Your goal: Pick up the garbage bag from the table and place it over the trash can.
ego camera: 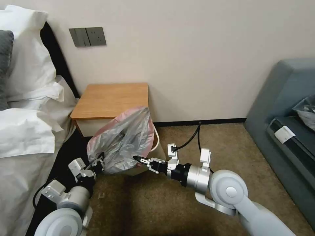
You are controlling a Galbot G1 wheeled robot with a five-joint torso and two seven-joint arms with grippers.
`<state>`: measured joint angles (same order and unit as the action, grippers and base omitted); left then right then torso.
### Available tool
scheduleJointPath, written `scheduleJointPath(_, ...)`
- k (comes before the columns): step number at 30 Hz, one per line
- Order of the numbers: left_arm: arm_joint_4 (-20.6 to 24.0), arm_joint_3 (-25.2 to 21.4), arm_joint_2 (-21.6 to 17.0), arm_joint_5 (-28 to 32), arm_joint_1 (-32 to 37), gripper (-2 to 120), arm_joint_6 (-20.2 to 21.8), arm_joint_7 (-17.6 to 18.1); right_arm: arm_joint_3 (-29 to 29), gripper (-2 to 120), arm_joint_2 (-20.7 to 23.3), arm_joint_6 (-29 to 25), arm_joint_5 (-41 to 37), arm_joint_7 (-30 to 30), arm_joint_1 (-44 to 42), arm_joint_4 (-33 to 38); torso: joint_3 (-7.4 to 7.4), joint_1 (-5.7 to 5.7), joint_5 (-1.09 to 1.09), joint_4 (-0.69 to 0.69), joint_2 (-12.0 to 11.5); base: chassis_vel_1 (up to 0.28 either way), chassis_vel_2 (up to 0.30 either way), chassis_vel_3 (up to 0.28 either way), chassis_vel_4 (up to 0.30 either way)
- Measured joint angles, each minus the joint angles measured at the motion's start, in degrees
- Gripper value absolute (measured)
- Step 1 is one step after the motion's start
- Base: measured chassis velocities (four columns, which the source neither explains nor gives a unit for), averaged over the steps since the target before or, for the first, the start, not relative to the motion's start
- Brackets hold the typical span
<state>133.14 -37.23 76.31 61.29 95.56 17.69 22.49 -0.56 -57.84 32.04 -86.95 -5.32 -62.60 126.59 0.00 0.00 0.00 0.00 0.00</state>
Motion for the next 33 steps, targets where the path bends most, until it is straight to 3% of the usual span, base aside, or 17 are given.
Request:
scheduleJointPath(14, -0.14, -1.15, 0.60, 3.98, -1.95, 7, -1.56, 2.31, -3.70, 0, 1.62, 0.62, -0.11, -0.45, -2.95, 1.11, 0.00, 0.00, 0.00, -0.01, 0.00, 0.000, 0.000, 0.000, 0.000)
scheduleJointPath(33, 0.63, -2.38, 0.26, 8.14, -2.74, 7, -1.85, 3.52, -4.57, 0, 0.62, -0.23, 12.34, 5.38, -3.54, -6.54, 0.01, 0.00, 0.00, 0.00, 0.00, 0.000, 0.000, 0.000, 0.000)
